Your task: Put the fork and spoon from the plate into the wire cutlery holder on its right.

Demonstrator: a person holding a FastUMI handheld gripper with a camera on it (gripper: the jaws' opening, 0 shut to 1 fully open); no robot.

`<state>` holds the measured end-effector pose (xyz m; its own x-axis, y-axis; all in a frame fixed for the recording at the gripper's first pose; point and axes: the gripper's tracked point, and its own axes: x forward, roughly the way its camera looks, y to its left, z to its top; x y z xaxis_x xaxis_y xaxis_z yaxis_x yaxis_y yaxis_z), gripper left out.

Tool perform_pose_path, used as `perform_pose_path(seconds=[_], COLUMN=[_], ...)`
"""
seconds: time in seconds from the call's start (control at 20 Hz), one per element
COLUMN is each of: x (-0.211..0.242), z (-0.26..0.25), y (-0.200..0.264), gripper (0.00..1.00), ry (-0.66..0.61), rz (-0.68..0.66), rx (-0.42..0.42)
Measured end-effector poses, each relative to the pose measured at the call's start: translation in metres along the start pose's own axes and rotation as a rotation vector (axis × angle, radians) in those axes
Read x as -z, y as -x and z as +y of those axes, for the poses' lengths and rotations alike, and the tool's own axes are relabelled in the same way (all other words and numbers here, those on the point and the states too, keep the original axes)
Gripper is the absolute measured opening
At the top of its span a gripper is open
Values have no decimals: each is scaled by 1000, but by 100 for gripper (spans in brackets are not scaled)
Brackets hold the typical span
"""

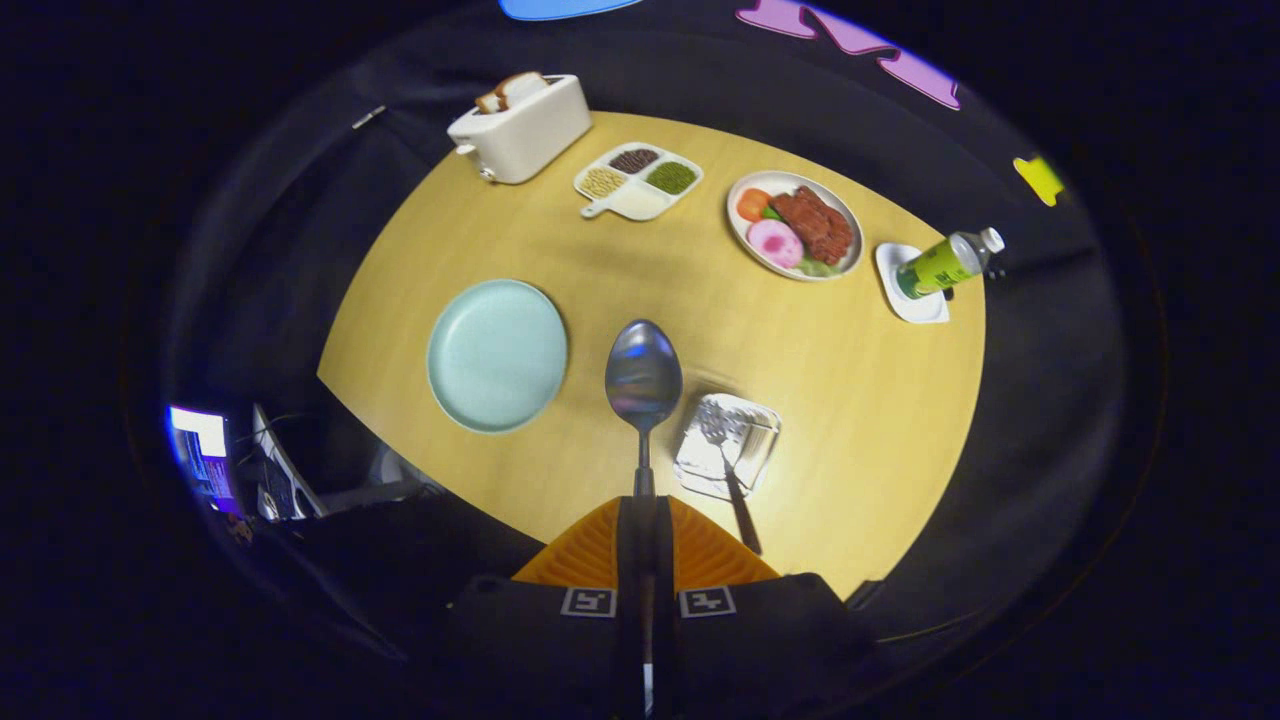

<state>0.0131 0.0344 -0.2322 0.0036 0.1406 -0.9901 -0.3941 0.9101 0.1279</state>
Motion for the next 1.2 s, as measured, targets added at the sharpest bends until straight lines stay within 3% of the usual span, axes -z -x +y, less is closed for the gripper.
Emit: perform_pose_path(seconds=[0.4, 0.9, 1.2], x=[50, 17, 4], z=[-49, -43, -43], y=[-49, -91, -106], gripper=[8, 8, 14], ry=[26, 58, 67], rz=[398, 547, 515], rx=[29, 48, 60])
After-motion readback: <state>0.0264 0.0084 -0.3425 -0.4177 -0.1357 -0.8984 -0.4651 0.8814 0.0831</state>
